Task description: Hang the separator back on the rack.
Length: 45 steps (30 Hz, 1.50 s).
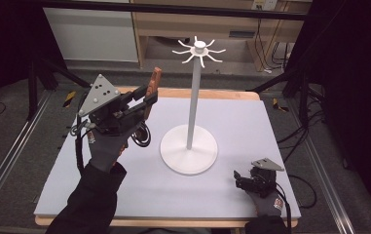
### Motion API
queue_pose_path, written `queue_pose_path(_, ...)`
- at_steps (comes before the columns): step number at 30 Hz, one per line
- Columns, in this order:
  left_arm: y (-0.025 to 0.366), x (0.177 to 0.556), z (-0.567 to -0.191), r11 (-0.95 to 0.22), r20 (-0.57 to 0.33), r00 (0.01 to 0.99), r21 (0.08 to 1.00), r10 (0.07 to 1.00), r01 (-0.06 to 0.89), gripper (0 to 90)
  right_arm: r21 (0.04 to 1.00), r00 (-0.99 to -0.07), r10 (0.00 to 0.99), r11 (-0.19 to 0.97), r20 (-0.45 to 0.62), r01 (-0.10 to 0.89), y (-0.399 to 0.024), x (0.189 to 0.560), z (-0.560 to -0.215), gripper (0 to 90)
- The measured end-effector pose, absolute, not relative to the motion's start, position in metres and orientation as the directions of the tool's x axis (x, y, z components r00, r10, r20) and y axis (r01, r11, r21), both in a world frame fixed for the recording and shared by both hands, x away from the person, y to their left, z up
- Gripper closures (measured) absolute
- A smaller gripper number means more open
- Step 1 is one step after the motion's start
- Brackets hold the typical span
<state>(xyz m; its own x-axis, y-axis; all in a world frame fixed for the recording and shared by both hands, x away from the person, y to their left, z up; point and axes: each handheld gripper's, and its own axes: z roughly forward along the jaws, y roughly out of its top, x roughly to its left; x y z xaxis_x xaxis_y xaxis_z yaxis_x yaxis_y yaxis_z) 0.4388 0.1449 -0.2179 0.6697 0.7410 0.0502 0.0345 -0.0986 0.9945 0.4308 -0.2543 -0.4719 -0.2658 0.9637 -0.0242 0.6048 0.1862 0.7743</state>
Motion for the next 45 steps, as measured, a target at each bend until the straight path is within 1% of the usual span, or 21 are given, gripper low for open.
queue_pose_path(3, 0.143, 0.441, -0.216, -0.095, 0.057, 0.671, 0.995, 0.739, 0.020, 67.2, 0.775, -0.268, 0.963, 0.190, -0.028, 0.603, -0.255, 0.431, -0.472, 12.7)
queue_pose_path(13, 0.128, 0.443, -0.210, -0.095, 0.059, 0.684, 0.995, 0.727, 0.015, 67.2, 0.775, -0.268, 0.963, 0.190, -0.027, 0.602, -0.255, 0.431, -0.472, 12.7)
queue_pose_path(20, 0.120, 0.442, -0.202, -0.114, 0.088, 0.681, 0.993, 0.727, -0.007, 67.2, 0.777, -0.269, 0.963, 0.191, -0.029, 0.600, -0.255, 0.431, -0.472, 12.7)
queue_pose_path(27, 0.113, 0.445, -0.198, -0.115, 0.081, 0.689, 0.993, 0.720, 0.004, 67.2, 0.775, -0.271, 0.962, 0.190, -0.025, 0.602, -0.254, 0.431, -0.472, 12.7)
queue_pose_path(32, 0.108, 0.448, -0.193, -0.127, 0.097, 0.685, 0.992, 0.722, -0.007, 67.2, 0.775, -0.271, 0.962, 0.190, -0.025, 0.603, -0.255, 0.431, -0.472, 12.7)
queue_pose_path(34, 0.106, 0.449, -0.192, -0.126, 0.089, 0.689, 0.992, 0.719, 0.002, 67.2, 0.776, -0.271, 0.962, 0.190, -0.025, 0.601, -0.255, 0.431, -0.472, 12.7)
queue_pose_path(36, 0.104, 0.450, -0.191, -0.135, 0.104, 0.682, 0.991, 0.724, -0.008, 67.2, 0.777, -0.269, 0.963, 0.188, -0.024, 0.601, -0.255, 0.431, -0.472, 12.7)
queue_pose_path(40, 0.103, 0.452, -0.191, -0.132, 0.092, 0.683, 0.991, 0.725, 0.007, 67.3, 0.776, -0.268, 0.963, 0.186, -0.022, 0.603, -0.255, 0.431, -0.472, 12.7)
queue_pose_path(44, 0.102, 0.454, -0.191, -0.143, 0.104, 0.681, 0.990, 0.724, 0.001, 67.2, 0.775, -0.268, 0.963, 0.188, -0.024, 0.604, -0.255, 0.431, -0.471, 12.7)
queue_pose_path(45, 0.102, 0.454, -0.192, -0.139, 0.093, 0.683, 0.990, 0.724, 0.012, 67.2, 0.775, -0.268, 0.963, 0.187, -0.024, 0.604, -0.255, 0.431, -0.471, 12.7)
